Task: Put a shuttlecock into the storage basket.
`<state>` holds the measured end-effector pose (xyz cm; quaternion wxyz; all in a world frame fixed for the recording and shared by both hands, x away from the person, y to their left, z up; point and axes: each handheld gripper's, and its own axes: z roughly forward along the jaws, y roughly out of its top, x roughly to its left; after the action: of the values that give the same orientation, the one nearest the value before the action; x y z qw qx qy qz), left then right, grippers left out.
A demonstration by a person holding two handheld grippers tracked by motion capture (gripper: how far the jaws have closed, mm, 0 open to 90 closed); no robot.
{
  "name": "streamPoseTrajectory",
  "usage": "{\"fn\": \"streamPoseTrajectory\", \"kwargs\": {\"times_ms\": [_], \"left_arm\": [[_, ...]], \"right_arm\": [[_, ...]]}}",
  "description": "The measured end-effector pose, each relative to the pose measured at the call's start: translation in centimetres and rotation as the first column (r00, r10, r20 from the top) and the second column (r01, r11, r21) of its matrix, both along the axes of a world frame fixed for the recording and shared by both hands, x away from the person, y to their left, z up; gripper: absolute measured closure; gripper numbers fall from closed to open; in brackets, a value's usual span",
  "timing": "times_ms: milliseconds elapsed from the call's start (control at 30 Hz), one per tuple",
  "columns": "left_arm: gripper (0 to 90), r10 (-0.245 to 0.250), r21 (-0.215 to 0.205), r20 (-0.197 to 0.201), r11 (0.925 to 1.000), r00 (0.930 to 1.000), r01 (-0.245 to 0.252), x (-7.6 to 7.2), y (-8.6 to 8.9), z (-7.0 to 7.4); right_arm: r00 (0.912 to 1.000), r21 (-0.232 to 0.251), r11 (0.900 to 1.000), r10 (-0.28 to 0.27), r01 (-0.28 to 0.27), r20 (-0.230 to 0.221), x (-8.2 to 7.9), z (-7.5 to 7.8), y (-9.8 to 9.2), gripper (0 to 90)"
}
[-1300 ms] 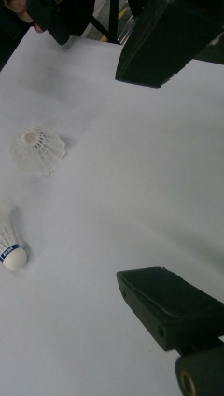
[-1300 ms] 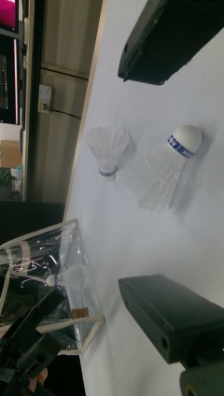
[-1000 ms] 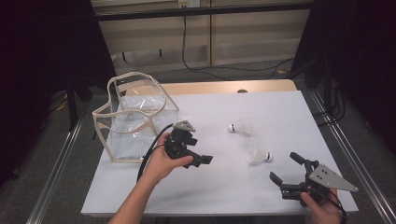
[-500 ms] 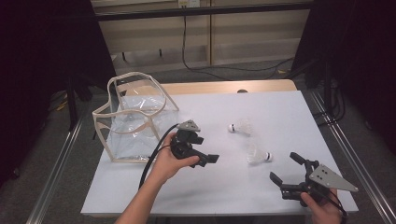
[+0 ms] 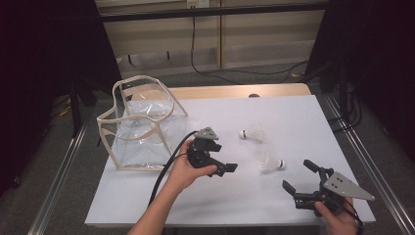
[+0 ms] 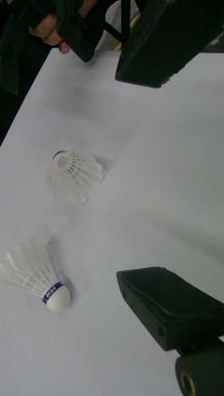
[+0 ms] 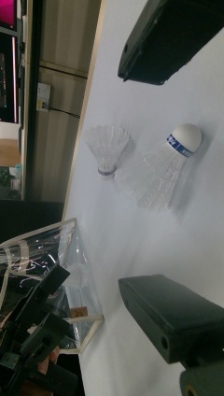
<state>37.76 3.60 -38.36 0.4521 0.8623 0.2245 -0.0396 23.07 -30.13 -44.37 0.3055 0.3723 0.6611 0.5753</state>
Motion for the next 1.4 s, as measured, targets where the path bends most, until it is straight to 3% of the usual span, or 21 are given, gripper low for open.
{"fn": "streamPoseTrajectory", "kwargs": {"times_ms": [833,1400], "left_arm": [[5.5,-0.029,0.019,0.033,0.9994,0.999,0.028,0.1,-3.1,-1.8],[5.9,-0.037,0.032,0.033,0.9989,0.9988,0.036,0.3,-5.0,-3.4]], "right_arm": [[1.0,0.002,1.0,-0.004,0.004,-0.001,0.0,0.0,-0.2,1.4],[1.0,0.008,1.0,-0.006,0.006,0.0,0.1,0.0,-0.3,1.4]]}}
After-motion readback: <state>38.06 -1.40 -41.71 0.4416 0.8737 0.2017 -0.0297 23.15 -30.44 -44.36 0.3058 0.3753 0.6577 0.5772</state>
